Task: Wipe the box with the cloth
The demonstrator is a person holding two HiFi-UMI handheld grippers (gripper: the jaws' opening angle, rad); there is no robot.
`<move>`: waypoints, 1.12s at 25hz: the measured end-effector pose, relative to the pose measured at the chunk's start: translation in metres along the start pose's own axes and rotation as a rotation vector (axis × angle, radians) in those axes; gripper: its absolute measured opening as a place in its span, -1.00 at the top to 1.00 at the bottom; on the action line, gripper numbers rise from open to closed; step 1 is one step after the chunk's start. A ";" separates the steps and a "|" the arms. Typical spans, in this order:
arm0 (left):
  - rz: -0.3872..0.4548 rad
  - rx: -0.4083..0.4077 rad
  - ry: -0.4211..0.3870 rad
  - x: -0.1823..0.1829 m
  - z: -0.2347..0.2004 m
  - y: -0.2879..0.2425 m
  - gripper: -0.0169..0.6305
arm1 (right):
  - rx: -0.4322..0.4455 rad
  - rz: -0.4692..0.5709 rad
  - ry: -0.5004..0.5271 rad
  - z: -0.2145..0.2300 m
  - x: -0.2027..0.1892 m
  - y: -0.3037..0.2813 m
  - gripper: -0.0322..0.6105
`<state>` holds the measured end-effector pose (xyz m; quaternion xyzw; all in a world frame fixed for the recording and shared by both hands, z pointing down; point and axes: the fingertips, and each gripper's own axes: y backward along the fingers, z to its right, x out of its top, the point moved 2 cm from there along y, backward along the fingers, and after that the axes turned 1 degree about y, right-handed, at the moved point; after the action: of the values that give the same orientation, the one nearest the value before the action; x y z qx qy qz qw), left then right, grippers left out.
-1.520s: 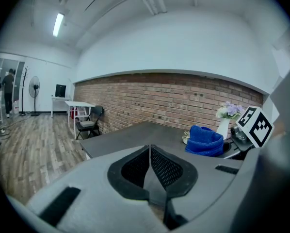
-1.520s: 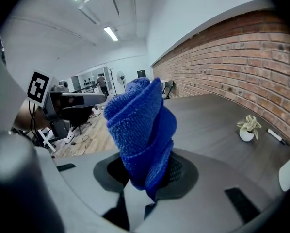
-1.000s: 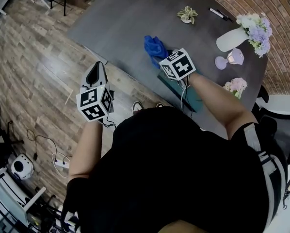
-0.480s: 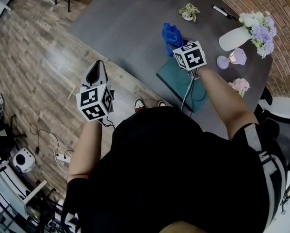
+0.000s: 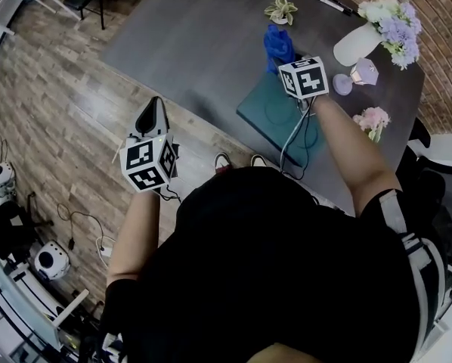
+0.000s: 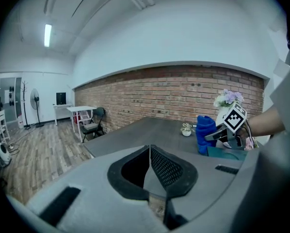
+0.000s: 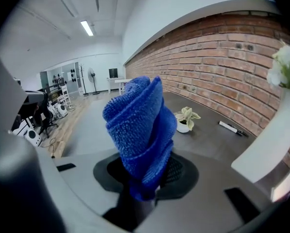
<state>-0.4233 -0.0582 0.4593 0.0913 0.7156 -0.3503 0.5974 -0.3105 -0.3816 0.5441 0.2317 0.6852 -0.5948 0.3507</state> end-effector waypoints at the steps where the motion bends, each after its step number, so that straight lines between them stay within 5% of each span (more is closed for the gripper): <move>1: -0.001 -0.010 -0.005 0.000 0.004 -0.001 0.90 | -0.011 -0.006 -0.009 0.005 -0.004 0.003 0.55; 11: -0.016 -0.150 -0.032 0.003 0.051 -0.023 0.90 | -0.048 -0.007 -0.145 0.023 -0.050 0.062 0.55; 22: -0.014 -0.506 -0.168 0.020 0.185 -0.062 0.90 | -0.247 0.005 -0.384 0.065 -0.141 0.179 0.55; 28: -0.012 -0.645 -0.215 0.020 0.229 -0.061 0.90 | -0.320 0.017 -0.473 0.052 -0.175 0.219 0.55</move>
<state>-0.2814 -0.2485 0.4555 -0.1438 0.7231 -0.1171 0.6654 -0.0258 -0.3744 0.5312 0.0339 0.6677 -0.5136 0.5379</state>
